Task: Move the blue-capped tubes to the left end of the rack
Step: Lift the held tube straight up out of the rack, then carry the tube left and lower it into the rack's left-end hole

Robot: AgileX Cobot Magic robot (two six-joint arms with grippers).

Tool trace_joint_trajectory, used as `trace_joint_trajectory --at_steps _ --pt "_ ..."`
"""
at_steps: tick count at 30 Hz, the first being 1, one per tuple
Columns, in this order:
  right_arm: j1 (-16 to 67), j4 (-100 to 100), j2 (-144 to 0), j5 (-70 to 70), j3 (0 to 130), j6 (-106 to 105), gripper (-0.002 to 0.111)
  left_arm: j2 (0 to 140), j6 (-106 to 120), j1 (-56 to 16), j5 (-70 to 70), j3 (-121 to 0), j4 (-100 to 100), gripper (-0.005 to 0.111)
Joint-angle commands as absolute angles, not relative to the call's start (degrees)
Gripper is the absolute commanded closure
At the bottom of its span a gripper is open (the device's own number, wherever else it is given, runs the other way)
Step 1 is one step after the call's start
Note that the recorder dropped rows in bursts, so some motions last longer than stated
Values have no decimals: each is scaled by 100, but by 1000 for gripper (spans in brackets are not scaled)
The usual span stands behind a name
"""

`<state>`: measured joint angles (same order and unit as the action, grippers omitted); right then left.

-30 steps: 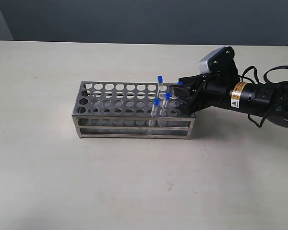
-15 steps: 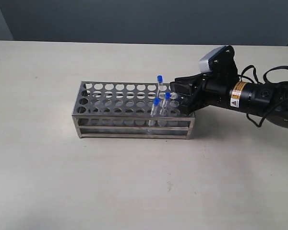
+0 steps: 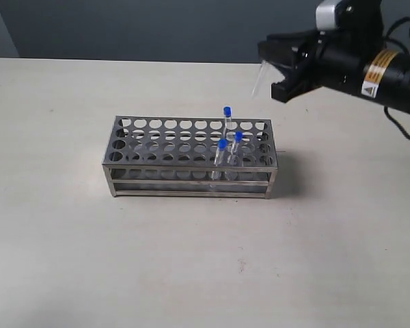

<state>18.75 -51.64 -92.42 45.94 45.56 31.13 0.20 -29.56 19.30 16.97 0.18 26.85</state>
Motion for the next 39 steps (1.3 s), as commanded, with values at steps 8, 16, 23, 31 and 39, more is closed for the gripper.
trace_joint_trajectory --at_steps 8,16,23,31,39 --pt "3343 -5973 -9569 3981 6246 4082 108 0 -2959 1941 1659 0 2680 106" --pt "3887 -6033 -10913 3526 7555 4128 108 0 -2959 1941 1670 0 2680 106" --pt "4009 -6795 -11749 3527 8260 5123 108 0 -2959 1941 1670 0 2680 106" --pt "4266 -6985 -12021 3415 8260 5126 108 0 -2959 1941 1670 0 2680 106" --pt "4266 -6994 -12057 3096 8260 4911 108 0 -2959 1941 1670 0 2680 106"
